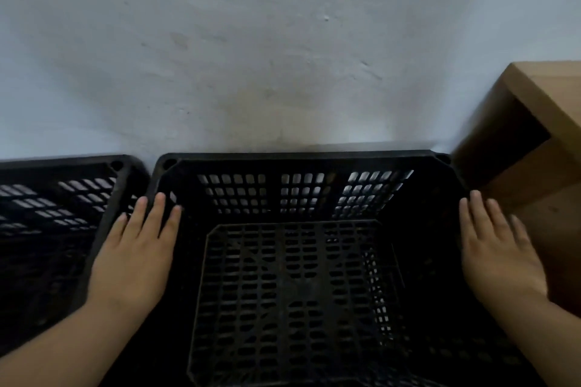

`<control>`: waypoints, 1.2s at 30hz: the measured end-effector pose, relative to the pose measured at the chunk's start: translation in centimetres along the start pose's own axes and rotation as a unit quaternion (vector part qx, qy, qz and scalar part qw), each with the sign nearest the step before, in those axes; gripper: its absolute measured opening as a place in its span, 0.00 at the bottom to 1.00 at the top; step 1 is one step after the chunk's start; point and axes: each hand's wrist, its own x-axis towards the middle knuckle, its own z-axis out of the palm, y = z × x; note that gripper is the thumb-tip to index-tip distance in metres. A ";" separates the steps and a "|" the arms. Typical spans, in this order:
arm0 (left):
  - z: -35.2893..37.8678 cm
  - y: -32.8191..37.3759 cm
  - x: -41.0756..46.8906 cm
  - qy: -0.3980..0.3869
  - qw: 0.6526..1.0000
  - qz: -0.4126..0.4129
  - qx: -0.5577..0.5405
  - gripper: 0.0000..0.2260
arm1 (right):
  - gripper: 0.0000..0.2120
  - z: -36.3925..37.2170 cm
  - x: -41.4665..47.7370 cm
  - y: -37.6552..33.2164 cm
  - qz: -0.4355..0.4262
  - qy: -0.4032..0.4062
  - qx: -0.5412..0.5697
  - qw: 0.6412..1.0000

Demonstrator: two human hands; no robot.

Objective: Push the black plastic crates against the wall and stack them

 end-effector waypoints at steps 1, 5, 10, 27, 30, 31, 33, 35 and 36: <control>-0.1 0.0 0.1 -0.002 1.000 0.003 0.010 0.34 | 0.34 0.1 0.1 0.2 -0.012 0.005 -0.012 1.000; -0.1 -0.1 0.0 0.017 0.998 0.041 0.041 0.34 | 0.31 -0.1 0.3 0.4 -0.055 0.002 -0.015 0.998; -0.7 0.0 -1.9 0.039 0.997 0.054 0.043 0.35 | 0.28 0.2 -0.6 1.7 -0.080 -0.011 -0.057 0.995; -10.1 -2.1 -23.3 -0.067 0.995 0.063 0.037 0.31 | 0.27 -11.9 -17.4 1.5 -0.106 -0.076 -0.251 0.959; -13.6 -3.2 -26.4 -0.078 0.994 0.075 0.021 0.31 | 0.27 -16.0 -21.0 2.4 -0.107 -0.073 -0.202 0.971; -14.9 -3.6 -27.2 -0.075 0.994 0.077 0.016 0.32 | 0.27 -17.4 -21.9 2.8 -0.115 -0.073 -0.190 0.972; -17.8 -4.3 -28.6 -0.072 0.995 0.075 0.005 0.33 | 0.28 -20.3 -23.0 3.8 -0.104 -0.081 -0.202 0.971; -20.9 -5.2 -30.1 -0.075 0.994 0.073 -0.005 0.35 | 0.28 -24.0 -24.0 4.4 -0.089 -0.064 -0.173 0.979; -22.4 -5.8 -30.8 -0.078 0.995 0.069 -0.009 0.36 | 0.28 -25.8 -24.4 4.7 -0.080 -0.049 -0.152 0.984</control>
